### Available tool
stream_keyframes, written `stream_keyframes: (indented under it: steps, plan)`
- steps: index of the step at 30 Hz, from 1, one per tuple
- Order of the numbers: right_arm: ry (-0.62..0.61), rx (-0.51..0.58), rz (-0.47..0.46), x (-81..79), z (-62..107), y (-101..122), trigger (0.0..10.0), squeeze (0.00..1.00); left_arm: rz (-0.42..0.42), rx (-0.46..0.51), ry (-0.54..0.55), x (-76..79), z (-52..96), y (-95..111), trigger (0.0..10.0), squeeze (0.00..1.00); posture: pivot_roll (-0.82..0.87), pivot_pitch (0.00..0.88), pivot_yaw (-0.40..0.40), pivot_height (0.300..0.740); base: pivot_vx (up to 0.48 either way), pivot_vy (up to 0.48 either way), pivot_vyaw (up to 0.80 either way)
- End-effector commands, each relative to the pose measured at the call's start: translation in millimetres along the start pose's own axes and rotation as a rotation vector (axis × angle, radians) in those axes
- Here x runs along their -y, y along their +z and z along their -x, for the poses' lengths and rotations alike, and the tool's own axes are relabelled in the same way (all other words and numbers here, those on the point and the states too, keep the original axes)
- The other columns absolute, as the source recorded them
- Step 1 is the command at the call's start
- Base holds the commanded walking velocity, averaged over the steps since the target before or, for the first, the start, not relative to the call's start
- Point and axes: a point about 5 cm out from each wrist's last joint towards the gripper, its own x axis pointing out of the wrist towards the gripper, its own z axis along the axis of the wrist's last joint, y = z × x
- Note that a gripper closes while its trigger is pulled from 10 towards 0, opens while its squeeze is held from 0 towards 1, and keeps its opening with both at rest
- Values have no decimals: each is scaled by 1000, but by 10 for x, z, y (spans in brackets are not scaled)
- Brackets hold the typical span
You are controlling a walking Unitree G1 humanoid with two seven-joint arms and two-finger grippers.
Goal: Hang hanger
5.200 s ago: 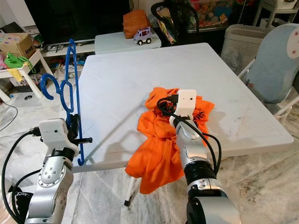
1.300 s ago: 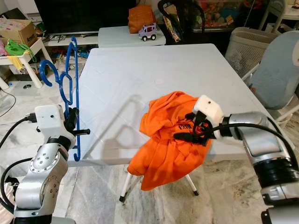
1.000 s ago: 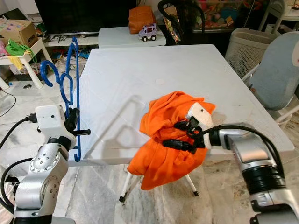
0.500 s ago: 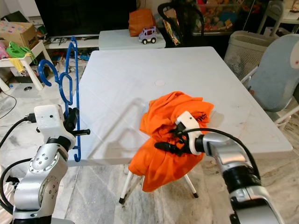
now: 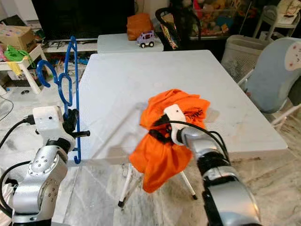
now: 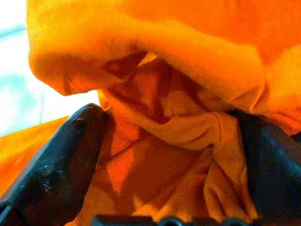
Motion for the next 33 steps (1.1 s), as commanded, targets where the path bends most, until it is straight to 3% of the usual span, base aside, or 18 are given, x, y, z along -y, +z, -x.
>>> stream_keyframes:
  steps: [1,5,7,13,14,16,17,18,20,22,27,33]
  plan:
    - [-37,42,15,-9,-27,152,10000,0,-4,23,2,0,12,67,10000,0,14,0,-23,740,0,0,0]
    - [-121,143,-87,-167,-135,494,10000,0,-5,23,8,7,29,66,10000,0,32,0,-29,740,0,0,0]
    - [-145,161,-97,-183,-144,556,10000,0,-5,24,10,7,32,66,10000,0,32,0,-29,740,0,0,0]
    - [-235,396,-185,-288,-95,1177,10000,0,-7,24,23,-8,51,65,10000,0,57,0,-43,740,0,0,0]
    - [-232,454,-188,-300,-57,1324,10000,0,-8,26,26,-13,52,71,10000,0,57,0,-43,740,0,0,0]
    - [-217,475,-165,-310,-38,1391,10000,0,-9,27,27,-15,49,74,10000,0,56,0,-44,740,0,0,0]
    - [-174,473,-87,-339,-29,1442,10000,0,-8,28,29,-17,44,76,10000,0,56,0,-43,740,0,0,0]
    - [-104,419,49,-373,-53,1376,10000,0,-8,29,28,-10,43,79,10000,0,55,0,-43,740,0,0,0]
    - [-74,387,125,-379,-65,1321,10000,0,-7,29,27,-5,43,81,10000,0,53,0,-41,740,0,0,0]
    - [-46,331,259,-246,-39,1137,10000,0,-6,27,24,0,44,72,10000,0,39,0,-32,740,0,0,0]
    - [-52,316,242,-25,47,1002,10000,0,-6,23,19,2,36,65,10000,0,33,0,-28,740,0,0,0]
    - [-36,240,245,442,334,653,10000,0,-7,21,2,20,9,61,10000,0,7,0,-13,740,0,0,0]
